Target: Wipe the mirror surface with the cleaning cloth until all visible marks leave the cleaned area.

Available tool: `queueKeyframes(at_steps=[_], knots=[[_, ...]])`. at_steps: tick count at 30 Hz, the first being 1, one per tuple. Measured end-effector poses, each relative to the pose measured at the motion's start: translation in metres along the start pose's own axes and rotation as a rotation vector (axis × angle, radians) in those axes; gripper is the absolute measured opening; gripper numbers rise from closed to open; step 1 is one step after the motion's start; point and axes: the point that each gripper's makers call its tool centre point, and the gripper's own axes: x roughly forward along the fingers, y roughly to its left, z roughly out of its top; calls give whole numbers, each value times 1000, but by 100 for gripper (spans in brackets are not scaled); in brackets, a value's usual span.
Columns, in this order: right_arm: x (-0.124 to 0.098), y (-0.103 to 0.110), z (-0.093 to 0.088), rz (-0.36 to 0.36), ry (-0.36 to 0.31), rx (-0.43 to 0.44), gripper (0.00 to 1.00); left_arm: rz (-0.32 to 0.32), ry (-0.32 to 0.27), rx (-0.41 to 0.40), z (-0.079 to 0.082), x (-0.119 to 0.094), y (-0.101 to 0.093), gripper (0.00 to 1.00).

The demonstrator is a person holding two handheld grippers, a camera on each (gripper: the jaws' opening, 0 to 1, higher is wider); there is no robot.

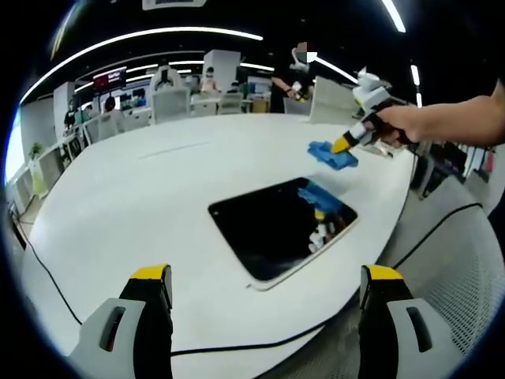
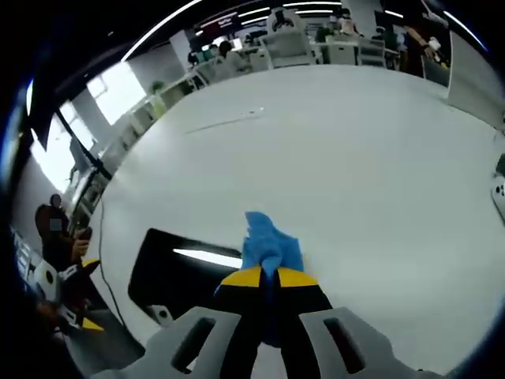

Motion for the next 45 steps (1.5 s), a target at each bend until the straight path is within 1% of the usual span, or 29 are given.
queueKeyframes(at_steps=[4,6,7,10,11,15,16,17,19,20,23,24,25,26,27,30,32,34,36,37,39,41,43,44,45], knots=[[6,-7,-6,-13,10,-16,0,3,5,1,-1,0,1,100],[11,-14,-10,-42,10,-65,1,4,10,2,-2,0,1,100],[16,-18,-14,-55,17,-80,1,5,12,1,-2,0,1,100],[27,-25,-26,-67,31,-75,1,5,17,-2,-4,0,1,100],[31,-28,-32,-74,37,-85,1,7,18,-2,-4,0,2,100],[40,-35,-47,-98,63,-120,4,8,21,-4,-5,0,2,100],[39,-35,-48,-99,54,-140,4,8,22,-5,-5,0,2,100],[39,-35,-44,-103,32,-163,4,7,23,-6,-5,0,2,100],[40,-35,-45,-108,48,-154,4,7,22,-4,-5,0,2,100],[40,-35,-44,-108,53,-174,4,7,22,-5,-5,0,2,100],[39,-35,-44,-108,57,-192,5,4,22,-6,-5,0,1,100],[39,-35,-43,-107,58,-215,5,2,24,-5,-5,-1,1,100],[39,-35,-44,-108,59,-219,5,1,24,-5,-5,0,1,100],[39,-34,-44,-103,61,-247,6,0,23,-5,-5,0,1,100],[39,-34,-44,-101,62,-301,6,-1,22,-6,-5,0,1,100],[40,-34,-43,-99,66,-292,7,-5,24,-5,-5,0,0,100],[41,-32,-42,-81,55,-277,10,-7,25,-3,-5,0,0,100],[42,-27,-42,-59,47,-268,18,-8,23,-5,-5,0,0,100],[42,-24,-44,-65,42,-295,20,-9,23,-7,-5,0,0,100],[42,-24,-44,-66,39,-290,20,-9,22,-7,-5,0,0,100],[42,-24,-42,-49,23,-262,22,-11,22,-9,-5,0,-1,100],[40,-20,-42,-19,12,-200,26,-10,27,-12,-6,0,0,100],[34,-19,-39,-14,-8,-205,31,-16,30,-11,-6,0,-2,100],[31,-18,-38,-8,-25,-203,33,-22,28,-9,-5,0,-3,100],[25,-14,-33,20,-69,-198,33,-25,25,-7,-5,0,-4,100]])
